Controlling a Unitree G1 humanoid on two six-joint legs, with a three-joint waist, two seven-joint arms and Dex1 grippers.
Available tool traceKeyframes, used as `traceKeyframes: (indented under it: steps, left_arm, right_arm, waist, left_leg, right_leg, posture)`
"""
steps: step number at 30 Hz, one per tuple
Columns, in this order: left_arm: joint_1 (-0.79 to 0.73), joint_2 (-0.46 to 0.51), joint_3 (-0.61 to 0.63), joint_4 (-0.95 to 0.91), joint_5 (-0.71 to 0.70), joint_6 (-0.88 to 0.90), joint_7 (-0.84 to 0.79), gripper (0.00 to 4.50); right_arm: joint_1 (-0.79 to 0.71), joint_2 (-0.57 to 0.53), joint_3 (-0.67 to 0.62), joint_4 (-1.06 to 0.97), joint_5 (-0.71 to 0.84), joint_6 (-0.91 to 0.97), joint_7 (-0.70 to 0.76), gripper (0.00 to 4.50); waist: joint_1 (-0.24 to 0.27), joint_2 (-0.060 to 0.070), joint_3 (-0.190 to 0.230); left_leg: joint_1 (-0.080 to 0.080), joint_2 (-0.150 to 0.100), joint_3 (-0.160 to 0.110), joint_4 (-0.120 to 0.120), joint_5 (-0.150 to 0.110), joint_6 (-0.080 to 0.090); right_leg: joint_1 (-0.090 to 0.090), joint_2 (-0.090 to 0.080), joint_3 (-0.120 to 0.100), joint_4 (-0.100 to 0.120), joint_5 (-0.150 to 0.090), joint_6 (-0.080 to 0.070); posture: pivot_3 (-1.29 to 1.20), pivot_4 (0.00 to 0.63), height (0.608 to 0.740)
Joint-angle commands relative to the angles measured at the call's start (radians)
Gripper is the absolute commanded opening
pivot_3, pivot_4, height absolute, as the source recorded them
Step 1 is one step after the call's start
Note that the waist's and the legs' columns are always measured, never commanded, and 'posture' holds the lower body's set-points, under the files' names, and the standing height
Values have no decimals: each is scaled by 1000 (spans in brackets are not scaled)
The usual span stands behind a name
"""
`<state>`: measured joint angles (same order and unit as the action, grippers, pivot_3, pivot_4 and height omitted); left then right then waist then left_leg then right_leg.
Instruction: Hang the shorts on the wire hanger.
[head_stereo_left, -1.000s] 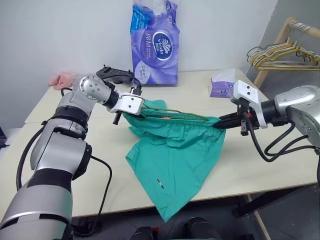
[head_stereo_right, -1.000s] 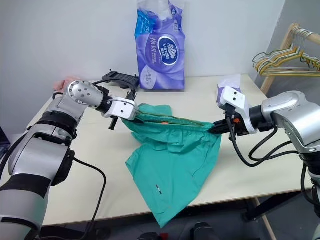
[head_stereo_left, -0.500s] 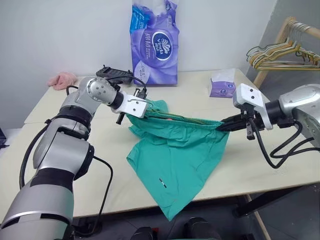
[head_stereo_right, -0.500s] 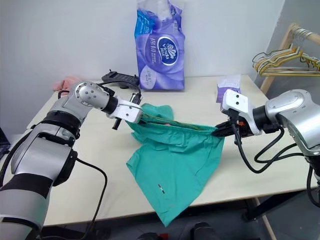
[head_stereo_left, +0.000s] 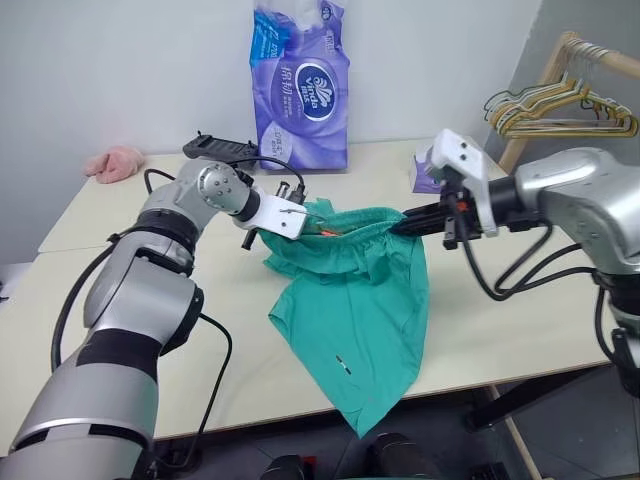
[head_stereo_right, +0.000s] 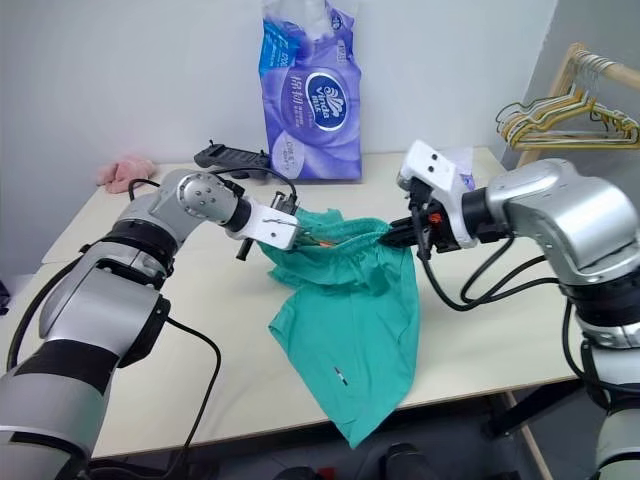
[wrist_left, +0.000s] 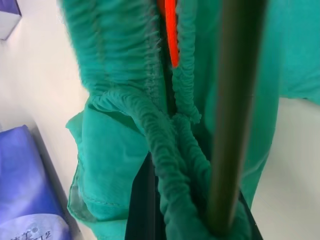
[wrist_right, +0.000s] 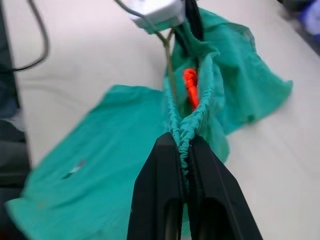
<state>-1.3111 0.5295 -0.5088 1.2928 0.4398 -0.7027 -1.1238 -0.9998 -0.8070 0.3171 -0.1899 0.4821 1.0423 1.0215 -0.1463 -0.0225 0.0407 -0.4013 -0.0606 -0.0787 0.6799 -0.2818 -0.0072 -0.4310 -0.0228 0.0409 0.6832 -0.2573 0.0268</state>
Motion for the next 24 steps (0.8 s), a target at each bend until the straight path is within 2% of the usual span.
traceKeyframes:
  steps: [1, 3, 9, 16, 19, 24]
  left_arm:
    - [-40, 8, 31, 1, -2, 13, -3, 0]
    - [-41, 7, 43, 1, -12, 24, -8, 0]
    - [-43, 9, 63, -2, -12, 52, 13, 0]
    - [-58, -18, 84, -2, -9, 62, 114, 0]
    - [-61, -28, 86, 1, -13, 64, 122, 0]
    - [-56, -30, 87, 2, -17, 61, 111, 0]
  right_arm:
    - [1, -34, 43, -2, -111, -102, -8, 23]
    - [28, -67, 89, -17, -176, -157, 5, 23]
    - [65, -95, 116, -76, -225, -161, 42, 23]
    - [24, 11, 88, -30, -216, -84, 0, 23]
    - [10, 35, 85, -8, -220, -88, -1, 816]
    - [4, 49, 47, -12, -216, -63, -13, 2582]
  waist:
    - [-6, 0, 0]
    - [-11, 0, 0]
    - [-23, 0, 0]
    - [-21, 0, 0]
    - [-21, 0, 0]
    - [-23, 0, 0]
  left_leg:
    - [-1, 0, 0, 0, 0, 0]
    - [-1, 0, 0, 0, 0, 0]
    - [-1, 0, 0, -1, 0, 0]
    - [-1, 0, -1, -1, 0, 0]
    - [-1, 0, 0, -1, 0, 0]
    - [-1, 0, -1, -1, 0, 0]
  right_leg:
    - [-1, 0, 0, 0, 0, 0]
    - [-1, 0, 0, 0, 0, 0]
    - [-2, 0, 0, 0, 0, 0]
    - [-1, 0, 0, 0, 0, 0]
    - [-1, 0, 0, 0, 0, 0]
    - [-1, 0, 0, 0, 0, 0]
  posture:
    - [-214, 0, 740]
    - [-204, 2, 740]
    - [-193, 4, 740]
    - [-192, 11, 740]
    - [-192, 11, 740]
    - [-198, 23, 740]
